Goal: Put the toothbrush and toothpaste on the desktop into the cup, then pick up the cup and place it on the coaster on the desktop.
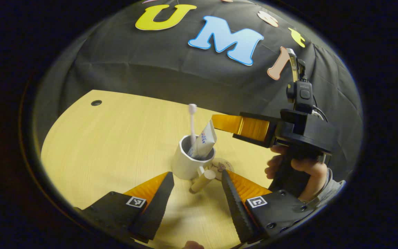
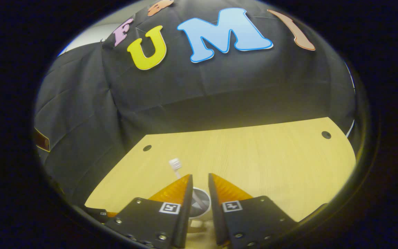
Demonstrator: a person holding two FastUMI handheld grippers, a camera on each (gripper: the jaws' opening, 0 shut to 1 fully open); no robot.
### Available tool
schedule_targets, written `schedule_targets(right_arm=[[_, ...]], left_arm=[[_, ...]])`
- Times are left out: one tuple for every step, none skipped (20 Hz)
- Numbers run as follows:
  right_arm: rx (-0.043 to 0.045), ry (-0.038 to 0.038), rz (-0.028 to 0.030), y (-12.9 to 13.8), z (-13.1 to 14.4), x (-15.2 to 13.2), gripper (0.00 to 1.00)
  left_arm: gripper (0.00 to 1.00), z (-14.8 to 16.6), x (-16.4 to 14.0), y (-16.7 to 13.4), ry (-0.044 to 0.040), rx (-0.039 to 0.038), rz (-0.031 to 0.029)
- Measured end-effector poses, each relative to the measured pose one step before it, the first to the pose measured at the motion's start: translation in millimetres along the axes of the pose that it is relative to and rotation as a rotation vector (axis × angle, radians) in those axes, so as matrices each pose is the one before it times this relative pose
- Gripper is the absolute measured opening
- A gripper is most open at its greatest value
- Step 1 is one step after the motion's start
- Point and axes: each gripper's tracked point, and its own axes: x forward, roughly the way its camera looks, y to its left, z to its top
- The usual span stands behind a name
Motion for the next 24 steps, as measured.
schedule_targets(right_arm=[[-0.00991,-0.00168,-0.00493,-1.36,1.66,-3.80,0.39],[-0.01148,-0.00362,-0.00183,-0.18,-1.44,-3.49,0.51],[-0.00807,-0.00201,-0.00290,0.74,2.95,-3.77,0.60],[-0.01124,-0.00277,-0.01122,-2.37,-0.34,-2.77,0.82],[-0.01033,-0.00508,-0.00741,-1.00,0.80,-2.50,0.94],[-0.00942,-0.00645,-0.00681,-1.56,1.99,-4.59,0.94],[-0.00496,-0.00647,-0.00455,-0.87,1.19,-5.03,0.94],[-0.00174,-0.00567,-0.00168,-0.86,2.27,-5.30,0.94],[-0.00023,-0.00418,-0.00262,-1.02,1.95,-5.73,0.94],[0.00072,-0.00481,-0.00582,-2.06,2.23,-5.73,0.94],[0.00184,-0.00481,-0.00425,-2.43,2.03,-6.92,0.94],[0.00386,-0.00288,-0.00353,-2.22,1.61,-6.17,0.94],[0.00610,-0.00424,-0.00391,-2.15,2.63,-7.23,0.94],[0.00782,-0.00318,-0.00552,-3.54,2.21,-6.40,0.94],[0.00753,-0.00216,-0.00774,-4.94,1.08,-7.16,0.94],[0.00738,-0.00057,-0.00990,-5.46,1.17,-6.91,0.94],[0.00577,-0.00276,-0.00852,-5.36,1.64,-6.40,0.94],[0.00315,-0.00399,-0.01247,-6.13,1.31,-6.86,0.94],[0.00009,-0.00607,-0.01436,-7.39,0.85,-7.59,0.94],[-0.00321,-0.00602,-0.01497,-7.32,1.32,-6.77,0.94],[-0.00413,-0.00393,-0.01660,-7.47,-0.25,-6.26,0.94],[-0.00094,-0.00191,-0.01444,-7.25,-0.77,-6.51,0.94],[0.00157,0.00219,-0.01368,-7.47,-3.63,-6.25,0.94],[0.00280,0.00454,-0.01191,-7.26,-3.85,-6.17,0.94]], left_arm=[[0.90,-0.33,0.79,-0.49,0.00259,0.00358,-0.00011],[0.90,0.14,0.70,-0.29,0.00202,0.00168,0.00061],[0.90,-0.49,0.44,-0.59,0.00390,-0.00020,0.00008],[0.90,-0.94,1.03,0.46,0.00574,-0.00179,0.00230],[0.90,-0.96,1.48,-0.38,0.00439,-0.00311,0.00170],[0.90,-1.00,0.34,-0.74,0.00523,-0.00308,0.00061],[0.90,-1.23,1.47,-1.33,0.00502,-0.00171,0.00162],[0.90,-0.43,1.05,-0.59,0.00719,0.00076,0.00149],[0.90,-1.30,1.42,-1.02,0.00657,0.00184,0.00296],[0.90,-1.16,1.81,-0.37,0.00685,0.00187,0.00388],[0.90,-1.29,1.61,-0.87,0.01146,0.00128,0.00403],[0.90,-1.66,2.35,-0.60,0.01503,-0.00075,0.00410],[0.90,-0.99,2.92,0.84,0.01517,-0.00269,0.00200],[0.86,-0.82,2.76,-1.14,0.01292,-0.00527,-0.00154],[0.90,-0.90,3.44,-1.42,0.01146,-0.00372,-0.00249],[0.90,0.34,2.30,-0.84,0.00846,-0.00074,0.00236],[0.90,0.67,4.72,-1.85,0.00844,0.00174,0.00143],[0.90,1.01,2.92,-2.77,0.00862,0.00201,0.00150],[0.90,0.43,3.00,-3.46,0.00974,0.00243,-0.00001],[0.90,0.92,2.75,-1.69,0.01026,-0.00059,0.00173],[0.90,-0.57,4.60,-1.21,0.01835,-0.00304,0.00467],[0.90,-0.37,3.74,0.10,0.02075,-0.00785,0.00717],[0.90,0.55,3.40,-0.74,0.02234,-0.00982,0.00997],[0.90,1.89,4.18,-0.34,0.01888,-0.00981,0.01189]])
